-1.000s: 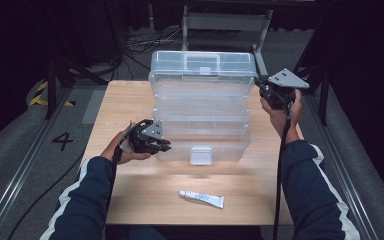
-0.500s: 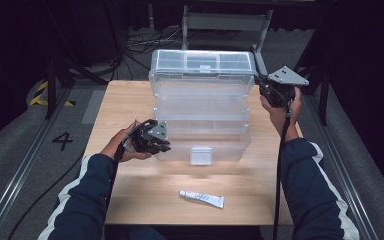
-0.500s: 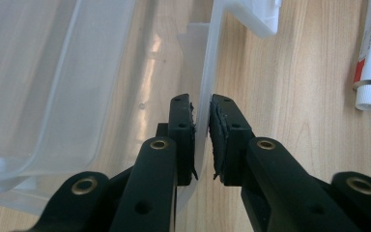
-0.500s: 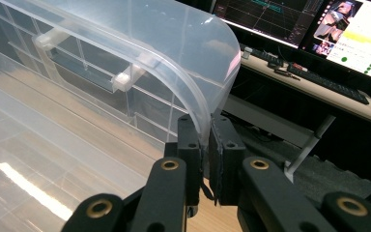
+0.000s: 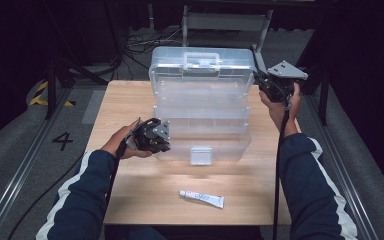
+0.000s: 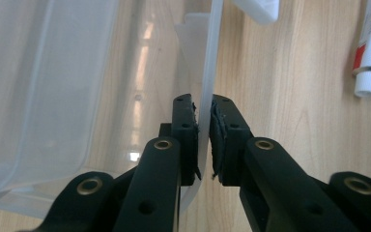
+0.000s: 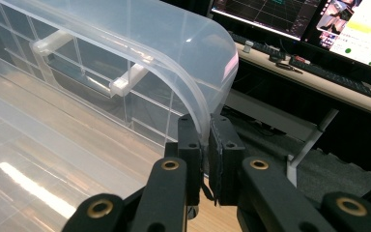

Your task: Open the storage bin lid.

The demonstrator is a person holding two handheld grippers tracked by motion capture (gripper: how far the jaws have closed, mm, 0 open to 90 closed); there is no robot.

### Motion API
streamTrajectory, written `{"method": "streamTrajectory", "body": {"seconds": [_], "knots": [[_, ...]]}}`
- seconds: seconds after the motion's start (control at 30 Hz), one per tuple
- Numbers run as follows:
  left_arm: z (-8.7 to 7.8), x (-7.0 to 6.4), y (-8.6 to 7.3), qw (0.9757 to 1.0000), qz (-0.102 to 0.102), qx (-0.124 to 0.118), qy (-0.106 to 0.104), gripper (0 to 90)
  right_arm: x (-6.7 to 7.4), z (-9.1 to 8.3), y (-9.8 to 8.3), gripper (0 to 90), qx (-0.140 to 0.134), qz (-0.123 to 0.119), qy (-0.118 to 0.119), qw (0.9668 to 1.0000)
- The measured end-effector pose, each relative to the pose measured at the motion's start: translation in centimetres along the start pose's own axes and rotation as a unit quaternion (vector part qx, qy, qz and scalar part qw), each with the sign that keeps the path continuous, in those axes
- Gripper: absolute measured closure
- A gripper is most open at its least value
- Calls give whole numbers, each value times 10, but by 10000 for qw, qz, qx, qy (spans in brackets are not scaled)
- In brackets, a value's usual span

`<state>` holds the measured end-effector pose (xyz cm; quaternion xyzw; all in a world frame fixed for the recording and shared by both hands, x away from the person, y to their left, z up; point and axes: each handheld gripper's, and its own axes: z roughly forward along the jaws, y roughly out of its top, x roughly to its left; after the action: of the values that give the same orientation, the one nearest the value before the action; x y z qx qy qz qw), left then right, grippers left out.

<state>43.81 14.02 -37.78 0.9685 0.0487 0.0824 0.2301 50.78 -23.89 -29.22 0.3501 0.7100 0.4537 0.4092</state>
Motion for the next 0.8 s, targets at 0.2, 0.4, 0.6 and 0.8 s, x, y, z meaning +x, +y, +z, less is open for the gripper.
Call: {"method": "streamTrajectory", "body": {"seconds": [0.2, 0.4, 0.6, 0.8], "knots": [[0, 1, -1, 10000, -14, -25, -54, 821, -4, 5, 4, 851, 115, 55, 32, 9999], [0, 3, 0, 9999, -24, -10, -102, 825, -6, 10, 8, 852, 214, 101, 35, 9997], [0, 4, 0, 9999, 68, 2, -116, 828, -9, 15, 12, 852, 295, 142, 49, 9995], [0, 4, 0, 9998, 67, 7, -170, 832, -9, 20, 16, 852, 404, 137, 11, 9991]]}}
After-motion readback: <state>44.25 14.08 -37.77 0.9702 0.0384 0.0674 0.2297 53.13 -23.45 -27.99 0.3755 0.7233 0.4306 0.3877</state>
